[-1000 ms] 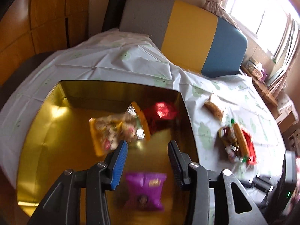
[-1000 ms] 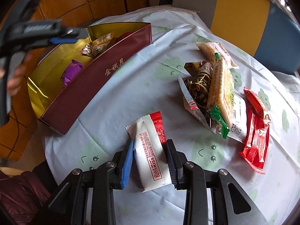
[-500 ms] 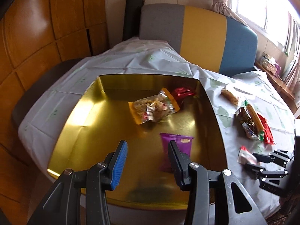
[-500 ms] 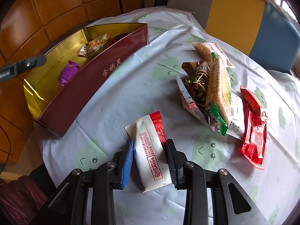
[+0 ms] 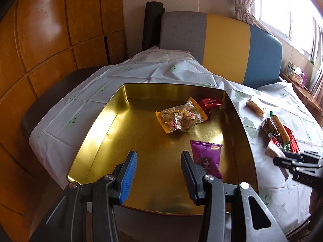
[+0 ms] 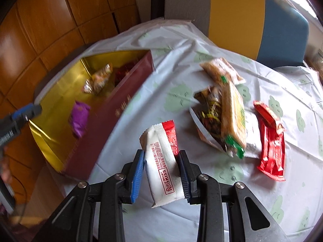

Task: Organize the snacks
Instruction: 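Carry the wafer bar into the gold tin and open the right tool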

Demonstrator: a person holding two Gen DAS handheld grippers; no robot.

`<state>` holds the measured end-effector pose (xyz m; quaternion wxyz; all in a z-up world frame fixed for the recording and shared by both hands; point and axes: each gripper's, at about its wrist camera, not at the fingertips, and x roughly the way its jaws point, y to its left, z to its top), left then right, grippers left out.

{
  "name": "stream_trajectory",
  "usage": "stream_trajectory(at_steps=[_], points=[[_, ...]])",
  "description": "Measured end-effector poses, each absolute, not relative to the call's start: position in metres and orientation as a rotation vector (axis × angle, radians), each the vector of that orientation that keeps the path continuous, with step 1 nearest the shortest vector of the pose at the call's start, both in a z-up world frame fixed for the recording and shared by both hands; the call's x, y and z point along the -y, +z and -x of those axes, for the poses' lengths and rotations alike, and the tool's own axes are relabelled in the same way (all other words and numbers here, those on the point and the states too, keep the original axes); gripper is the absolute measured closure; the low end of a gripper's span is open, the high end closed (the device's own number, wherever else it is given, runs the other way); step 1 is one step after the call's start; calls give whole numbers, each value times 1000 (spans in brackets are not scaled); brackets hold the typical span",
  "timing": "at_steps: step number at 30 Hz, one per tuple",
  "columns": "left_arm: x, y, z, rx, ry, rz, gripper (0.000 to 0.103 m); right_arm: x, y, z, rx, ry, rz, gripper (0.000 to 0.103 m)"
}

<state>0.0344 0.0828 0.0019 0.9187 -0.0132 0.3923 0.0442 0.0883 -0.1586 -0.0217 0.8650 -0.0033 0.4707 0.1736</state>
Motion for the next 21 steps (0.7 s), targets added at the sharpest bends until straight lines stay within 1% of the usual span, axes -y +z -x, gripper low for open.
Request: stream_trajectory(at_steps=[11,19,21], points=[[-92,-4,-30,-810,99,42,58,98,18,-120,-929,456,-104,69],[-101,-7,-28,-807,117,48,58,60,20,-151,-944,425,-105,68],[-103,-9,-28,-809,118,52,58,55,16,-158,-956,421,-105,65]])
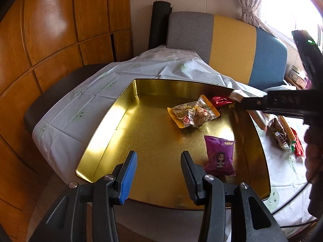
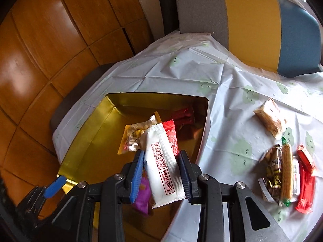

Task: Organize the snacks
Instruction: 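Carry the wafer bar into the gold tin and open the right tool, then move both tools back toward the snack pile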

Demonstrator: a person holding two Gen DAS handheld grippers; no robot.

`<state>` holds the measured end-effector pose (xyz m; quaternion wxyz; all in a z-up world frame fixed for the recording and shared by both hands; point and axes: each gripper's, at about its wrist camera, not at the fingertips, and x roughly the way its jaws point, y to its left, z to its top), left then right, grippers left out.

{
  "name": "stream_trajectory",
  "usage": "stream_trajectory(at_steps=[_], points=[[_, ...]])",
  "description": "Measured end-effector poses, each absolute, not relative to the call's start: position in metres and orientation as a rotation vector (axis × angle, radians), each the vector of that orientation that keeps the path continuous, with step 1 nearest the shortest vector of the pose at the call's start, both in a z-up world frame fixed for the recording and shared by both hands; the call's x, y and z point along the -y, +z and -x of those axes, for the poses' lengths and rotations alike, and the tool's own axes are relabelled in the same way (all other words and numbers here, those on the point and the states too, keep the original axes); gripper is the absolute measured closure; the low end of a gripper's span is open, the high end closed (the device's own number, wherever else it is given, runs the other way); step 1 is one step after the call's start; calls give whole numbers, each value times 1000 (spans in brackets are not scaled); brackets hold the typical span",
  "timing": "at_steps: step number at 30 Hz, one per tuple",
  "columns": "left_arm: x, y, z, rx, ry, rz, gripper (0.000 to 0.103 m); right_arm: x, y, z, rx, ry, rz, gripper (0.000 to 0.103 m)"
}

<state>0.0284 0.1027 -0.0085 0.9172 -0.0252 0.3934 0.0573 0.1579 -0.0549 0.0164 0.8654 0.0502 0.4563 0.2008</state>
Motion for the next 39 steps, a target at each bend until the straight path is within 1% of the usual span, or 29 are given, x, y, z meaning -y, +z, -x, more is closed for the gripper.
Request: stream_trajectory(at_steps=[2,8,10,20,23,27,39], points=[[-105,-10,-29,-813,118,60,58,49,12,-164,-969,407,-94,63],[-108,-12,-29,-815,123,61,58,46,2,-169,-986,410,-89,62],[-108,-14,-30,-817,123,61,58,47,0,-169,-984,409,-90,58],[-104,-12,-30,-813,122,48,58,63,13,-145,-924,422,-111,57],[-102,-11,-28,-808,119,41,58,72,21,-133,-893,419,-101,53],[-99,-9,-27,-804,114,35,58,86,29,-119,-861,405,-84,49],[-86,-5,-22,-802,97,1,58,143,32,-88,-844,326,-95,47]])
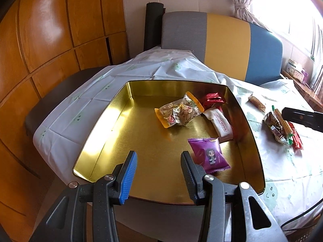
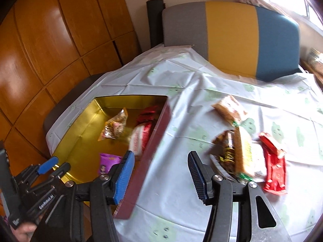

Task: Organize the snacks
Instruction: 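Move both tools back toward the snack pile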

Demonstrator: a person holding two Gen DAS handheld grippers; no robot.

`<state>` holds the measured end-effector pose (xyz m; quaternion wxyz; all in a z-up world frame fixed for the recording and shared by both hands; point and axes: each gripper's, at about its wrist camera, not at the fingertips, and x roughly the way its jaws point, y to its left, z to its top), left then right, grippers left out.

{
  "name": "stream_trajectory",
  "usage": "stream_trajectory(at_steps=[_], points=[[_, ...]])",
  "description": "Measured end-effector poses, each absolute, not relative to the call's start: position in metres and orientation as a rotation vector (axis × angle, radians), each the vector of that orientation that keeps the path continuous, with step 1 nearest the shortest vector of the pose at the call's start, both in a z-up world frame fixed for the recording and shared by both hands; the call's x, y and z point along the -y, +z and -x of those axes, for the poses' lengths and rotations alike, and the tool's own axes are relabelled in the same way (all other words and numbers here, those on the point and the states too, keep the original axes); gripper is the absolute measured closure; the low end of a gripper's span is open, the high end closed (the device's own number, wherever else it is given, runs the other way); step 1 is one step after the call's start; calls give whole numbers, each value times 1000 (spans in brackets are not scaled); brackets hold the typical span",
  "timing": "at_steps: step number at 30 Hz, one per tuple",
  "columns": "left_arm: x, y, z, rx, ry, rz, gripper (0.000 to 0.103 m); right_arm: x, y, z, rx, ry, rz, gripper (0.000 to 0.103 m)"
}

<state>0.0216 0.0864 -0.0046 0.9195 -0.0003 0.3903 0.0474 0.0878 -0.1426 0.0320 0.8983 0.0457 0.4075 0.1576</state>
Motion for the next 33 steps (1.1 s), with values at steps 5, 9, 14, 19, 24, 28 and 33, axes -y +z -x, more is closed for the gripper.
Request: stream_trajectory(at_steps=[5,9,14,19,24,28,33], points=[[-79,-3,-22,-799,87,-15,58,169,31,-79,-846,283,-95,45],[-73,-2,-23,-802,75,-27,58,198,30,-73,-845,228,-96,43],[-66,-1,-25,-803,59,-43,58,235,33,-67,-846,150,-94,43],[-53,3,-27,-797,20,-69,58,277,37,-68,-846,56,-113,28],[-38,12,-29,-787,-45,-76,58,319,29,-78,-876,-43,-117,18],[-21,18,-36,-790,-101,-87,58,351,13,-85,-917,-110,-151,15],[10,23,-46,-808,-194,-115,58,385,2,-86,-954,-167,-329,15]])
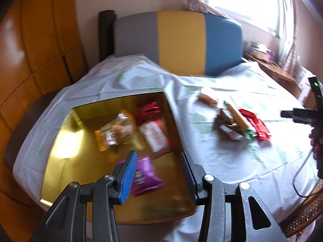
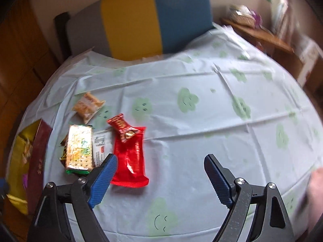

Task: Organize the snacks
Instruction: 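Move both tools back toward the snack pile, then grasp the yellow WEIDAN cracker pack with the left tool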

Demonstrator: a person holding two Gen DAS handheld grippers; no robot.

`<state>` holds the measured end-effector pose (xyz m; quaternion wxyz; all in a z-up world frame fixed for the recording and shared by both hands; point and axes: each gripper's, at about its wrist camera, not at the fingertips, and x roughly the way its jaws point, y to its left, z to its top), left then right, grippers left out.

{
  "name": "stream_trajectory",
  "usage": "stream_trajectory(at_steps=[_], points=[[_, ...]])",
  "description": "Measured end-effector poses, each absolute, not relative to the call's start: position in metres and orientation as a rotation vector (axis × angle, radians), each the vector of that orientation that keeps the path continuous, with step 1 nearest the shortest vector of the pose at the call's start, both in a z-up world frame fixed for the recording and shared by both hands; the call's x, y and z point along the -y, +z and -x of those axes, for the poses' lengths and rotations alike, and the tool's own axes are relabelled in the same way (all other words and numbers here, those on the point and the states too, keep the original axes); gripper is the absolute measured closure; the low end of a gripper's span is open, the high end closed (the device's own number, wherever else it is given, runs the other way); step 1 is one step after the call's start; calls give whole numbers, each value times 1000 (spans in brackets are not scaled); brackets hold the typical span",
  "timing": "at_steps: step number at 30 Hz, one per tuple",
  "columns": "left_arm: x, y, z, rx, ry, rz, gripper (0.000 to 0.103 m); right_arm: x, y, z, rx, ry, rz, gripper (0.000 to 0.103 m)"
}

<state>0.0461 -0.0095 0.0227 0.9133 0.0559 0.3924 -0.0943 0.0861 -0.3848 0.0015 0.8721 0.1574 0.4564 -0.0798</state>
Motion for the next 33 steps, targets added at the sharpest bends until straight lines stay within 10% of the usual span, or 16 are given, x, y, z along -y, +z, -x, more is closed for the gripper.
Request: stream_trajectory(at_steps=[16,24,33], points=[[153,13,-116,-945,-423,-202,57,391,15,-79,-903,-133,-415,12],[211,-18,-148,-1037,-409,-287,35,396,20,-77,-887,-96,-478,10],[241,-52,-162,-999,-321,-494,45,410,23,-71,-856,-81,-579,8]])
